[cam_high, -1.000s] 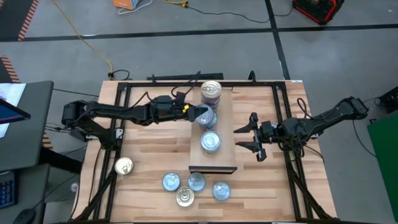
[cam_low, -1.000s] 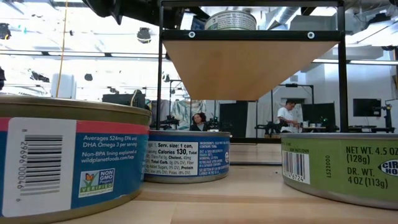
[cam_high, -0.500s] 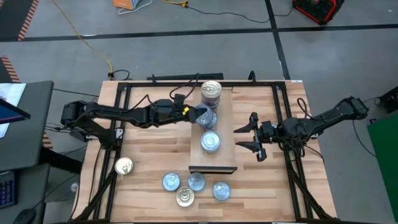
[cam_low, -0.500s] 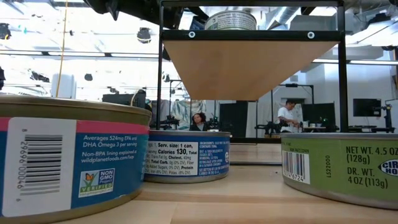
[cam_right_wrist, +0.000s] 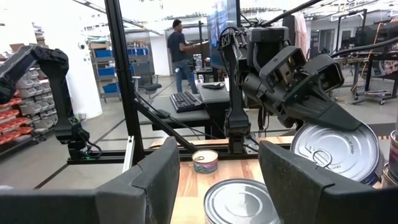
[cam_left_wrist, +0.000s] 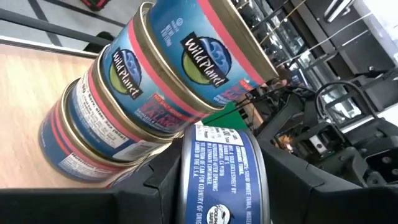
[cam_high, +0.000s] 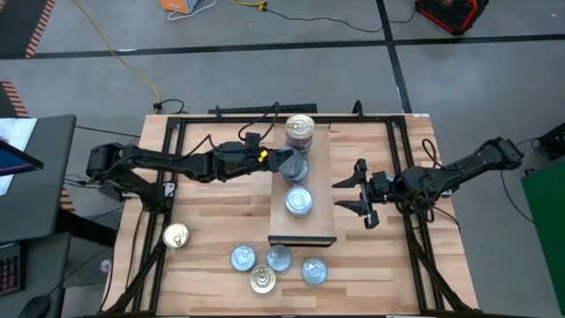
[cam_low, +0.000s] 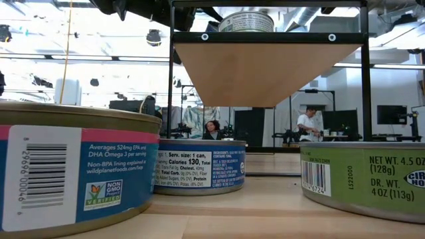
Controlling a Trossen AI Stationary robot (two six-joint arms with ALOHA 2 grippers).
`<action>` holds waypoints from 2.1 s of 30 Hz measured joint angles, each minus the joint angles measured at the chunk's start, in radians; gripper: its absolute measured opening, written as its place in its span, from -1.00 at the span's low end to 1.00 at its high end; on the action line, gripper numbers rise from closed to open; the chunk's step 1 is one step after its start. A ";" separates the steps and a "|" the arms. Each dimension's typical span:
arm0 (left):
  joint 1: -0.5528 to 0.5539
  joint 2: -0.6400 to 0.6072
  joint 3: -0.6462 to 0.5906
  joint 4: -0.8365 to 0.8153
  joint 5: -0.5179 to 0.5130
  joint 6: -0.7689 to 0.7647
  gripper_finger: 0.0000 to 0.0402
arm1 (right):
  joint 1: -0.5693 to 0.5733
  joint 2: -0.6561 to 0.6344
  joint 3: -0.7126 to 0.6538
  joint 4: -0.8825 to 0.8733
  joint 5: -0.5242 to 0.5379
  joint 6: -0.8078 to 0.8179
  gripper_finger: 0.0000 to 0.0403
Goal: Stack canned seafood by type on shelf
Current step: Stack the blue tuna can on the shelf on top of the other blue tuna can
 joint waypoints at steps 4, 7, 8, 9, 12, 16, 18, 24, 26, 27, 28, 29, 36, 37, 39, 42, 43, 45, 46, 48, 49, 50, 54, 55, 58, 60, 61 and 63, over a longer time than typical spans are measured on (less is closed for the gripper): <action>-0.007 0.000 0.000 -0.005 0.000 0.012 -0.13 | 0.000 0.000 0.000 0.004 0.000 -0.007 0.21; -0.014 0.000 0.000 -0.004 -0.006 0.036 -0.13 | 0.000 0.000 0.000 0.004 0.000 -0.007 0.21; -0.016 0.000 0.000 -0.003 -0.008 0.041 -0.13 | 0.000 0.000 0.000 0.004 0.000 -0.007 0.21; -0.018 0.000 0.000 -0.003 -0.013 0.043 -0.13 | 0.000 0.000 0.000 0.005 0.000 -0.007 0.21; -0.018 0.000 0.000 -0.007 -0.020 0.052 -0.13 | -0.009 0.000 0.000 0.008 -0.001 -0.001 0.21; -0.018 0.000 0.000 -0.033 -0.031 0.075 -0.13 | -0.030 0.000 0.000 0.006 -0.001 0.027 0.21; -0.018 0.000 0.000 -0.038 -0.031 0.097 -0.13 | -0.034 0.000 0.000 0.005 -0.001 0.027 0.21; -0.018 0.000 0.000 -0.039 -0.031 0.138 -0.04 | -0.033 0.000 0.000 0.004 -0.008 0.027 0.21; -0.018 0.000 0.000 -0.033 -0.031 0.147 0.05 | -0.033 0.000 0.000 0.004 -0.008 0.028 0.21; -0.018 0.000 0.000 -0.029 -0.031 0.150 0.10 | -0.033 0.000 0.000 0.004 -0.008 0.028 0.21; -0.018 0.000 0.000 -0.026 -0.030 0.150 0.15 | -0.033 0.000 0.000 0.004 -0.008 0.028 0.21; -0.018 0.000 0.000 -0.026 -0.024 0.150 0.20 | -0.033 0.000 0.000 0.004 -0.008 0.028 0.21; -0.019 0.000 0.000 -0.098 -0.001 0.151 0.30 | -0.033 0.000 0.000 -0.002 -0.009 0.075 0.21; -0.019 0.000 0.000 -0.102 -0.002 0.149 0.28 | -0.033 0.000 0.000 -0.005 -0.009 0.080 0.21; -0.019 0.000 0.000 -0.101 -0.003 0.143 0.24 | -0.033 0.000 0.000 -0.007 -0.009 0.080 0.21; -0.019 0.000 0.000 -0.102 -0.004 0.117 0.15 | -0.033 0.000 0.000 -0.007 -0.009 0.080 0.21; -0.019 0.000 0.000 -0.104 -0.004 0.106 0.11 | -0.033 0.000 0.000 -0.007 -0.009 0.080 0.21; -0.019 0.000 0.000 -0.111 -0.005 0.089 0.03 | -0.033 0.000 0.000 -0.007 -0.009 0.080 0.21; -0.019 0.000 0.000 -0.113 -0.010 0.083 -0.02 | -0.033 0.000 0.000 -0.007 -0.009 0.081 0.21; -0.019 0.000 0.000 -0.110 -0.018 0.074 -0.13 | -0.033 0.000 0.000 -0.007 -0.009 0.081 0.21; -0.019 -0.001 0.000 -0.104 -0.019 0.068 -0.19 | -0.033 0.000 0.000 -0.007 -0.009 0.081 0.21; -0.019 -0.001 0.001 -0.096 -0.019 0.063 -0.25 | -0.033 0.000 0.000 -0.007 -0.009 0.081 0.21; -0.019 -0.001 0.001 -0.056 0.001 0.052 -0.40 | -0.033 0.000 0.000 -0.007 -0.009 0.080 0.21; -0.019 0.000 0.001 -0.041 0.005 0.052 -0.40 | -0.033 0.000 0.000 -0.007 -0.009 0.080 0.21; -0.019 0.000 0.001 -0.002 0.009 0.052 -0.40 | -0.033 0.000 0.000 -0.007 -0.009 0.080 0.21; -0.019 0.000 0.001 -0.004 0.012 0.031 -0.37 | -0.033 0.000 0.000 -0.007 -0.009 0.080 0.21; -0.019 0.000 0.000 -0.007 0.013 0.020 -0.34 | -0.033 0.000 0.000 -0.007 -0.009 0.080 0.21; -0.023 0.018 0.000 0.013 0.014 0.014 -0.27 | -0.033 0.000 0.000 -0.007 -0.009 0.079 0.21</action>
